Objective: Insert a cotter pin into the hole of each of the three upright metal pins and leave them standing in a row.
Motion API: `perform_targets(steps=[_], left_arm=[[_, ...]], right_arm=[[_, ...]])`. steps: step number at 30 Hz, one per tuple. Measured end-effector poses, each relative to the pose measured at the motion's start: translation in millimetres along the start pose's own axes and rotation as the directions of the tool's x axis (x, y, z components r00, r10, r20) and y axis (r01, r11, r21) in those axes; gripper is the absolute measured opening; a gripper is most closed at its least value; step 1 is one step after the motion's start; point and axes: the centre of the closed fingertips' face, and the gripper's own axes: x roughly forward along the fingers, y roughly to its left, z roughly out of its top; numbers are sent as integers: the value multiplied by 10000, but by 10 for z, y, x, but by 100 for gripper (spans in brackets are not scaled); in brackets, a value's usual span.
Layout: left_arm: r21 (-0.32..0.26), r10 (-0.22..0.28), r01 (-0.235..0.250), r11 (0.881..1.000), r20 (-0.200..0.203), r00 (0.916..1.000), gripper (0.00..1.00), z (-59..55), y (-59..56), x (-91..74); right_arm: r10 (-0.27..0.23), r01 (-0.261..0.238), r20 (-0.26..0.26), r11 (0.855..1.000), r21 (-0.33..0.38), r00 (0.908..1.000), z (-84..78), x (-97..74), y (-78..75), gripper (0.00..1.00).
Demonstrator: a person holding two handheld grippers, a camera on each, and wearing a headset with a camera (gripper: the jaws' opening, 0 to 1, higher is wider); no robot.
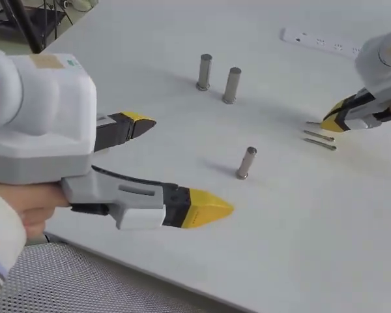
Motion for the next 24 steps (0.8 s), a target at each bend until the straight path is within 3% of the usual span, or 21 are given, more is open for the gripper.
perform_targets(steps=[4, 11, 14, 17, 18, 19, 24], left_arm=[[57, 149, -149, 9999, 41, 9999, 97, 3, 38, -9], [101, 207, -208, 9997, 48, 9998, 96, 2, 59, -1], [240, 173, -175, 9996, 79, 9998, 94, -3, 53, 12], [391, 127, -132, 9991, 120, 9998, 93, 6, 11, 30], [406, 113, -117, 9991, 84, 9999, 93, 1, 7, 33], [434, 101, -102, 9990, 35, 9999, 93, -6, 4, 37], [474, 102, -107, 9988, 94, 9999, 93, 32, -31, 46]], right_arm=[[22, -22, -25, 9997, -236, 10000, 35, -2, 37, 0], [216, -280, -594, 9936, -1098, 9980, 36, -8, 82, 0], [482, -568, -944, 9942, -908, 9944, 36, -11, 90, 0], [1098, -1233, -1317, 9874, -993, 9852, 27, -20, 106, 0], [1377, -1412, -1556, 9899, -118, 9782, 21, -25, 118, 0], [1541, -1535, -1721, 9880, 168, 9730, 18, -30, 119, 0], [2063, -2267, -2841, 9731, -405, 9363, 6, -43, 147, 0]])
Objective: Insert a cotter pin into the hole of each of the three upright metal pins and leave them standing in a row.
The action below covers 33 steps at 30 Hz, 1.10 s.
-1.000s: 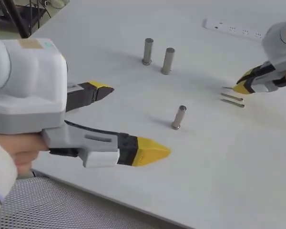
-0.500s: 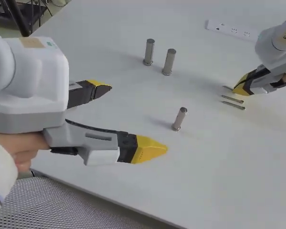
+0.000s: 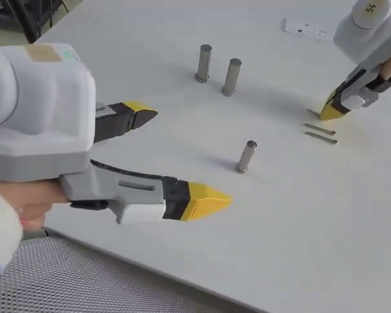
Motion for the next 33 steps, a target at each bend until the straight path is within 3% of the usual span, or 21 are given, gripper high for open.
perform_targets(steps=[3, 5, 10, 13, 16, 20, 22, 23, 25, 27, 28, 31, 33], left_arm=[[25, 61, -61, 10000, -24, 10000, 92, -17, 25, -4], [76, 77, -77, 9999, -51, 10000, 92, -35, 45, -7], [-42, 48, -48, 10000, -36, 10000, 92, -64, 73, -9], [-97, 112, -112, 9999, -18, 9999, 93, -65, 75, 7], [-81, 168, -168, 9998, -1, 9999, 93, -64, 83, 11], [-95, 266, -265, 9996, 22, 9996, 93, -52, 91, 7], [-31, 260, -260, 9997, 47, 9997, 93, -30, 81, 3], [-2, 246, -246, 9997, 26, 9997, 93, -22, 75, 1], [27, 254, -254, 9997, -27, 9997, 93, -18, 73, -1], [38, 278, -278, 9996, -71, 9996, 93, -19, 73, 2], [39, 254, -254, 9997, -107, 9996, 93, -21, 64, 4], [15, 151, -150, 9999, -130, 9998, 93, -19, 34, 8], [-54, 104, -105, 9999, -57, 9999, 93, -1, 18, 10]], right_arm=[[21, -92, -767, 9958, -916, 9971, -6, -6, 36, 0], [81, -202, -1154, 9943, -1043, 9933, -17, 22, -37, 0], [131, -304, -1582, 9938, -1074, 9873, -27, 27, -34, 0], [158, -332, -1719, 9945, -990, 9850, -40, 46, -120, 0], [246, -261, -1565, 9996, -75, 9874, -47, 57, -179, 0], [286, -269, -1403, 9995, 140, 9897, -45, 83, -306, 0], [273, -248, -1265, 9995, 214, 9916, -59, 95, -257, 0], [241, -211, -1196, 9994, 266, 9925, -43, 115, -339, 0], [-78, 48, -1160, 9996, -265, 9932, -44, 121, -354, 0], [-523, 390, -1628, 9957, -840, 9853, -124, 93, -359, 0], [-550, 415, -1630, 9955, -854, 9851, -140, 101, -379, 0], [-456, 422, -946, 9984, -375, 9945, -86, 85, -347, 0], [-205, 205, -49, 9998, -33, 9998, -5, -4, -232, 0]])
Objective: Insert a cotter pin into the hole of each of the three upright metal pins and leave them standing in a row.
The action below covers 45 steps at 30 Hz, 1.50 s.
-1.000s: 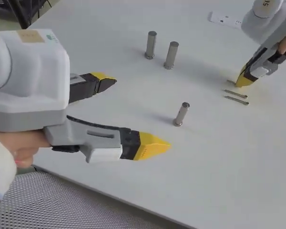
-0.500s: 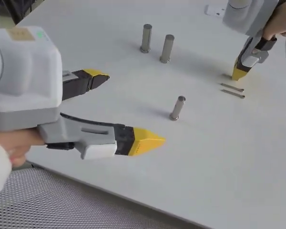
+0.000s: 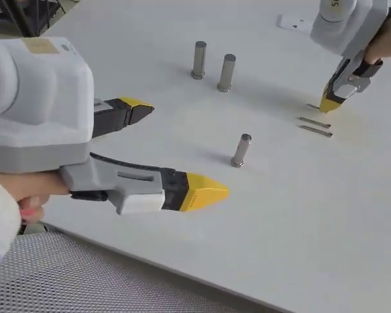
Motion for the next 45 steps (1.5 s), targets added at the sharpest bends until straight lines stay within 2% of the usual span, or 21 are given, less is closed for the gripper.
perform_targets(steps=[1, 4, 9, 12, 16, 19, 21, 22, 26, 27, 28, 29, 30, 32, 35, 37, 38, 39, 41, 43, 45], left_arm=[[3, -23, 23, 10000, 37, 10000, 92, 9, -7, 0], [11, -128, 128, 9999, 70, 9999, 91, 34, -33, 9], [2, -270, 270, 9996, 186, 9995, 89, 72, -55, 29], [-122, -364, 367, 9993, 279, 9989, 89, 88, -56, 48], [-301, -435, 446, 9986, 347, 9984, 86, 91, -39, 75], [-309, -562, 574, 9979, 393, 9976, 84, 116, -50, 100], [-302, -609, 621, 9976, 392, 9974, 84, 130, -55, 114], [-304, -645, 656, 9974, 384, 9972, 83, 143, -63, 125], [-418, -747, 764, 9962, 425, 9963, 81, 190, -74, 157], [-469, -777, 799, 9957, 471, 9959, 80, 206, -75, 163], [-546, -812, 841, 9950, 543, 9952, 79, 231, -76, 174], [-613, -838, 875, 9943, 604, 9946, 78, 250, -79, 182], [-691, -873, 919, 9934, 680, 9939, 77, 274, -81, 193], [-809, -921, 983, 9919, 767, 9928, 76, 307, -86, 214], [-1020, -1025, 1114, 9885, 889, 9908, 73, 350, -97, 248], [-1209, -1122, 1241, 9849, 1002, 9886, 70, 385, -107, 272], [-1293, -1150, 1280, 9833, 1039, 9879, 68, 397, -110, 280], [-1483, -1166, 1325, 9800, 1114, 9869, 67, 420, -110, 295], [-1763, -1247, 1462, 9734, 1276, 9840, 64, 464, -120, 314], [-1873, -1274, 1517, 9705, 1357, 9825, 61, 496, -123, 334], [-2023, -1359, 1616, 9659, 1352, 9815, 60, 502, -134, 359]], right_arm=[[17, -16, 317, 10000, -34, 9995, 31, -47, 41, 0], [-223, 241, 593, 9992, -305, 9980, 34, -173, 71, 0], [-640, 725, 987, 9937, -852, 9931, 31, -369, 265, 0], [-880, 1026, 1514, 9905, -913, 9845, 65, -469, 372, 0], [-1150, 1366, 1939, 9854, -1021, 9743, 103, -550, 544, 0], [-1393, 1723, 2387, 9773, -1232, 9610, 177, -627, 676, 0], [-1443, 1818, 2577, 9749, -1284, 9554, 218, -668, 743, 0], [-1538, 1983, 2826, 9706, -1363, 9468, 270, -711, 798, 0], [-1795, 2494, 3434, 9531, -1714, 9219, 422, -863, 993, 0], [-1828, 2561, 3502, 9506, -1756, 9187, 439, -879, 1010, 0], [-1884, 2712, 3684, 9441, -1873, 9104, 489, -869, 952, 0], [-1934, 2802, 3765, 9407, -1911, 9060, 516, -889, 971, 0], [-2014, 2985, 3900, 9317, -2067, 8985, 552, -944, 1028, 0], [-2084, 3143, 4034, 9243, -2166, 8910, 590, -1006, 1124, 0], [-2206, 3407, 4247, 9113, -2310, 8780, 645, -1052, 1155, 0], [-2222, 3513, 4468, 9076, -2299, 8666, 691, -1051, 1187, 0], [-2229, 3597, 4703, 9059, -2237, 8539, 722, -1081, 1235, 0], [-2184, 3604, 4856, 9064, -2205, 8465, 735, -1092, 1276, 0], [-2186, 3676, 5007, 9035, -2205, 8376, 746, -1098, 1357, 0], [-2278, 3939, 5152, 8875, -2393, 8263, 761, -1104, 1415, 0], [-2231, 4021, 5294, 8807, -2505, 8185, 776, -1103, 1482, 0]])
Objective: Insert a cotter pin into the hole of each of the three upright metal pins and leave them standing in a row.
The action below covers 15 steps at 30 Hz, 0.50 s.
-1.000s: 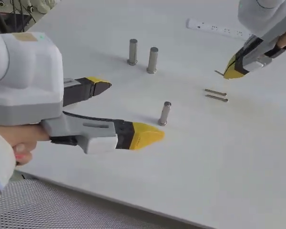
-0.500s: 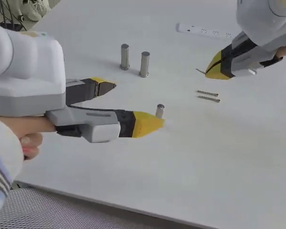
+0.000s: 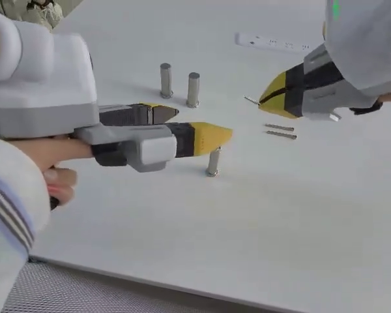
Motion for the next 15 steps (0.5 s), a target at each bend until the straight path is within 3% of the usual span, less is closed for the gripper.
perform_targets(steps=[4, 7, 11, 15], left_arm=[[-137, -85, 83, 9999, -135, 9999, 52, -30, -22, 44], [-360, -301, 295, 9989, -151, 9994, 46, -48, -123, 97], [-365, -344, 356, 9987, 337, 9988, 35, 20, -176, 153], [-627, -456, 485, 9969, 460, 9979, 25, 51, -202, 195]], right_arm=[[-59, 61, 146, 9998, -168, 9999, 55, 1, 74, 0], [-211, 218, 275, 9994, -283, 9994, 116, -4, 125, 0], [-529, 548, 304, 9963, -663, 9981, 181, 9, 164, 0], [-722, 748, 407, 9950, -665, 9966, 226, 17, 185, 0]])
